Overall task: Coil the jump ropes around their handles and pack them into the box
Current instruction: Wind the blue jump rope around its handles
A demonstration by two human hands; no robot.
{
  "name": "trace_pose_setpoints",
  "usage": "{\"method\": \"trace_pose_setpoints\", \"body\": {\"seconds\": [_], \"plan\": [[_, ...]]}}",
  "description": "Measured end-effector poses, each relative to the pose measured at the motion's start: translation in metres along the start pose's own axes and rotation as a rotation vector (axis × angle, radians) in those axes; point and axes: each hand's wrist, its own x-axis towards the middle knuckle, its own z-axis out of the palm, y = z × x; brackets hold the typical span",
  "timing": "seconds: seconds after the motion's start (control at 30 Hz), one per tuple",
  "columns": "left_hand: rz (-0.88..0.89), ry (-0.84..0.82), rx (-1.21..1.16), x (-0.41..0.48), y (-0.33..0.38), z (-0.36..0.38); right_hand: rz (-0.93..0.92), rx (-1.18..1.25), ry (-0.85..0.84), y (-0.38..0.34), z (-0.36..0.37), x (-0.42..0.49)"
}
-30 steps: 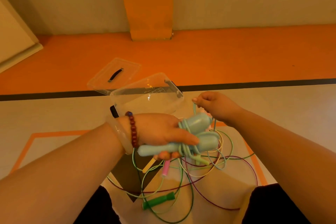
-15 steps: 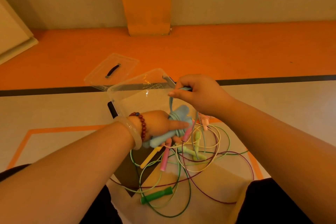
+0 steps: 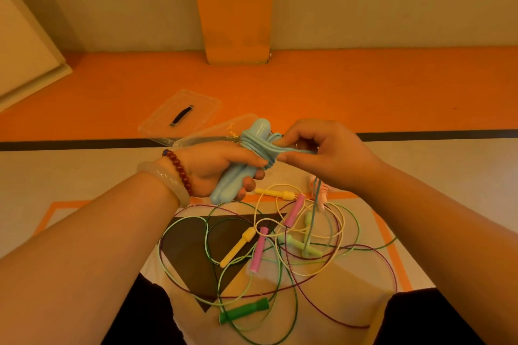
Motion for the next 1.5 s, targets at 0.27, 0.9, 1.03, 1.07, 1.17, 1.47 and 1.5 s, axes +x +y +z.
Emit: {"method": "trace_pose_setpoints", "body": {"seconds": [0.27, 0.9, 1.03, 1.07, 1.17, 1.47, 1.5], "plan": [[-0.007, 0.115, -0.038, 0.006, -0.002, 0.009, 0.126, 0.229, -0.066, -0.006, 0.021, -0.003], [0.223, 0.302, -0.099, 0.014, -0.005, 0.022, 0.262, 0.450, 0.145, 0.015, 0.017, -0.001], [0.316, 0.282, 0.052, 0.011, -0.005, 0.024, 0.256, 0.516, 0.160, 0.013, 0.017, 0.000], [0.349, 0.307, 0.078, 0.011, -0.005, 0.024, 0.259, 0.543, 0.157, 0.014, 0.017, 0.000], [0.422, 0.411, 0.085, 0.011, -0.005, 0.020, 0.292, 0.573, 0.133, 0.019, 0.018, -0.001], [0.445, 0.456, -0.037, 0.005, 0.000, 0.019, 0.371, 0.399, 0.053, 0.040, 0.014, -0.008], [0.460, 0.461, -0.068, 0.003, 0.003, 0.018, 0.394, 0.403, 0.051, 0.043, 0.014, -0.009]]}}
